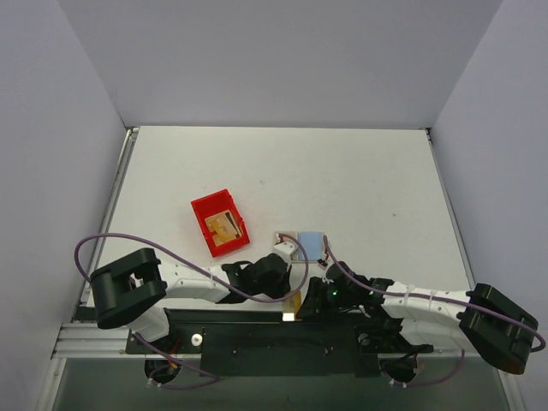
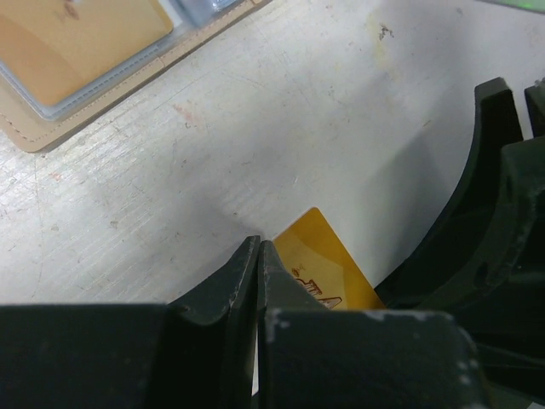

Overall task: Put the credit cards into the card holder
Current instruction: Move the credit card to the corner of the board, then pick up the credit card at the corner of the board.

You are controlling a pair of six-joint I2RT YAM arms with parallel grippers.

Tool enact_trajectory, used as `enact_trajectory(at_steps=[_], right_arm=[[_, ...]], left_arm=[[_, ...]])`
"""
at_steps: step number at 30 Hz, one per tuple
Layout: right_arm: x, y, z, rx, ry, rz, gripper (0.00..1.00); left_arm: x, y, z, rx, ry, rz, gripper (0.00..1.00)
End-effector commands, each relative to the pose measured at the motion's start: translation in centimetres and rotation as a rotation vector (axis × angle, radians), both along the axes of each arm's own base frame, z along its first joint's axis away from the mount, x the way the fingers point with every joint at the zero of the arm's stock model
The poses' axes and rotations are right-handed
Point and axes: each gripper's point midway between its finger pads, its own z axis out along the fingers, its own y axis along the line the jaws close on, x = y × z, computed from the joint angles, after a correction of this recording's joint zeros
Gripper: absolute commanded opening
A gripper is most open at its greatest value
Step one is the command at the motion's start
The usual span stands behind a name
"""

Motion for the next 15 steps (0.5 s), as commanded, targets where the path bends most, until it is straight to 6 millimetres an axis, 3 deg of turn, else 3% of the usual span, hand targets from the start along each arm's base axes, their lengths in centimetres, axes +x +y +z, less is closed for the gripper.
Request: enact_trajectory(at_steps=[1, 15], right_arm=[[0.4, 0.3, -0.4, 0.007, -0.015, -0.013, 0.36], [1.5, 0.4, -1.5, -0.022, -0.011, -0.043, 0.32]], left_arm=[[-0.2, 0.4, -0.3, -0.003, 0.004, 0.031, 0.1], [-0.7, 1.7, -0.8, 0.024, 0.022, 0.059, 0.09]])
